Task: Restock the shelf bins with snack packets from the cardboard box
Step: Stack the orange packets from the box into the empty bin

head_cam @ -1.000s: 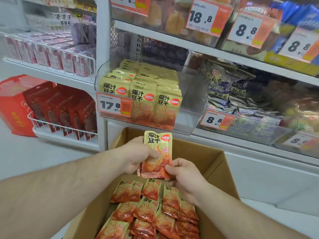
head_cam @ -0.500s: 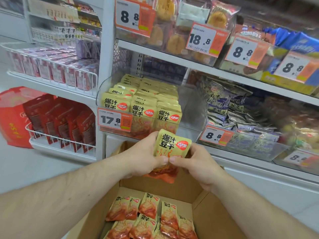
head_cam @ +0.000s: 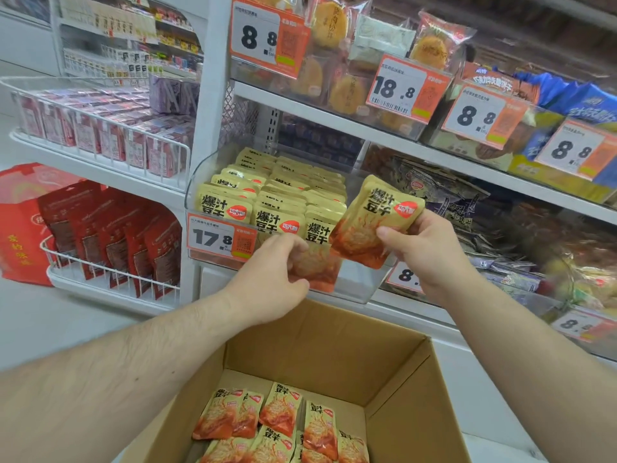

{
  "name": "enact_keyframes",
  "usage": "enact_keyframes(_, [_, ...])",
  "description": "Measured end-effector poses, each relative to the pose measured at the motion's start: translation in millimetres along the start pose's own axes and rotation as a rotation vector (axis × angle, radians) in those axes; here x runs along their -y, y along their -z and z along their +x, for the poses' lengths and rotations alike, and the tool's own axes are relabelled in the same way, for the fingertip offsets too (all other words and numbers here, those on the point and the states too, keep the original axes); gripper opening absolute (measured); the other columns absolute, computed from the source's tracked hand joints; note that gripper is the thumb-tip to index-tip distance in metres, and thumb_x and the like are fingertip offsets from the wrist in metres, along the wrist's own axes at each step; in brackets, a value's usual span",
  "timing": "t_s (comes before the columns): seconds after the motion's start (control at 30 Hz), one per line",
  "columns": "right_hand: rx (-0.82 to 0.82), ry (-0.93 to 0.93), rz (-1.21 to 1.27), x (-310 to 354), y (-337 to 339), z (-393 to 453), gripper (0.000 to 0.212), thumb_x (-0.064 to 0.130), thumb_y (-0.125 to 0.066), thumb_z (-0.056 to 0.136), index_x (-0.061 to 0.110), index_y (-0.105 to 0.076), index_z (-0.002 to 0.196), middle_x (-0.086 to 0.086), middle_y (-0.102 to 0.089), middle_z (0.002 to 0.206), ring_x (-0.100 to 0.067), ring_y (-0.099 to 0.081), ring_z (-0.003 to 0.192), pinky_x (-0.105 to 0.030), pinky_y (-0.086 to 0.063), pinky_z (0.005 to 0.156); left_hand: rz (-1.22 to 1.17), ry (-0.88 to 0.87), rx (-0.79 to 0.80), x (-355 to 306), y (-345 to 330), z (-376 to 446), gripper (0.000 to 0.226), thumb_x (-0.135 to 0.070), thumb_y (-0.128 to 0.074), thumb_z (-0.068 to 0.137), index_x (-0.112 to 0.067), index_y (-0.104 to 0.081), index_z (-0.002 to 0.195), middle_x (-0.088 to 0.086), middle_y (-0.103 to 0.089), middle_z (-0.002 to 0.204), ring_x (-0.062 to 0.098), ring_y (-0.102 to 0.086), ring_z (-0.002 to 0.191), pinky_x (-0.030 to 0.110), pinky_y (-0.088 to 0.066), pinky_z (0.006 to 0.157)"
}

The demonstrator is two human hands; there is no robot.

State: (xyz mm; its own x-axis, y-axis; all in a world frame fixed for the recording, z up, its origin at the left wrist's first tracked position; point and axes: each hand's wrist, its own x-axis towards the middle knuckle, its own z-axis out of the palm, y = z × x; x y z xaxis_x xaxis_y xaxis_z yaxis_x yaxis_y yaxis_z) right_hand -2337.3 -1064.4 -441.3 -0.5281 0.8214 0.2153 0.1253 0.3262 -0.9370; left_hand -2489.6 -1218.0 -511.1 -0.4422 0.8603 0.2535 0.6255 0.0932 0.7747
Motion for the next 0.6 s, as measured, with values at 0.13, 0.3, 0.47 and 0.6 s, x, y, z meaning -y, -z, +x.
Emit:
enact_keyframes(0.13, [-0.025, -0.037, -0.005, -4.0, -9.0, 24.0, 0.022, -0.004, -0.069, 0.087, 0.016, -0.067, 0.093, -0.003, -0.074, 0.098, -0.019, -0.07, 0.094, -0.035, -0.057, 0.086, 0.003, 0.004, 0.012, 2.8, -2.0, 1.7, 0.042, -0.016, -0.066, 0.089, -0.024, -0.048, 0.126, -0.008, -0.048, 0.116, 0.007, -0.049, 0.101, 0.018, -0.036, 0.086])
enact_keyframes(0.3, [-0.014, -0.011, -0.1, -9.6, -19.6, 36.8, 0.021, 0.0, -0.071, 0.086, 0.018, -0.068, 0.096, -0.001, -0.074, 0.097, -0.016, -0.07, 0.092, -0.035, -0.058, 0.086, 0.023, 0.0, 0.01, 8.3, -1.2, 3.0, 0.038, -0.016, -0.066, 0.088, -0.029, -0.046, 0.117, -0.009, -0.05, 0.113, 0.009, -0.049, 0.102, 0.019, -0.038, 0.088])
enact_keyframes(0.47, [0.024, -0.004, -0.28, -24.8, -26.6, 35.2, 0.022, 0.01, -0.078, 0.082, 0.024, -0.066, 0.093, 0.0, -0.074, 0.096, -0.02, -0.07, 0.091, -0.045, -0.058, 0.086, 0.036, -0.003, 0.006, 12.1, -0.5, 4.2, 0.038, -0.015, -0.065, 0.089, -0.028, -0.047, 0.12, -0.011, -0.049, 0.111, 0.008, -0.048, 0.103, 0.019, -0.037, 0.089])
enact_keyframes(0.6, [0.052, -0.048, -0.303, -28.2, -32.4, 34.9, 0.021, 0.011, -0.079, 0.081, 0.025, -0.068, 0.092, 0.001, -0.074, 0.094, -0.021, -0.07, 0.089, -0.043, -0.058, 0.083, 0.044, -0.015, 0.006, 12.7, -2.9, 5.0, 0.038, -0.015, -0.066, 0.088, -0.03, -0.046, 0.117, -0.011, -0.049, 0.111, 0.009, -0.049, 0.103, 0.022, -0.04, 0.09])
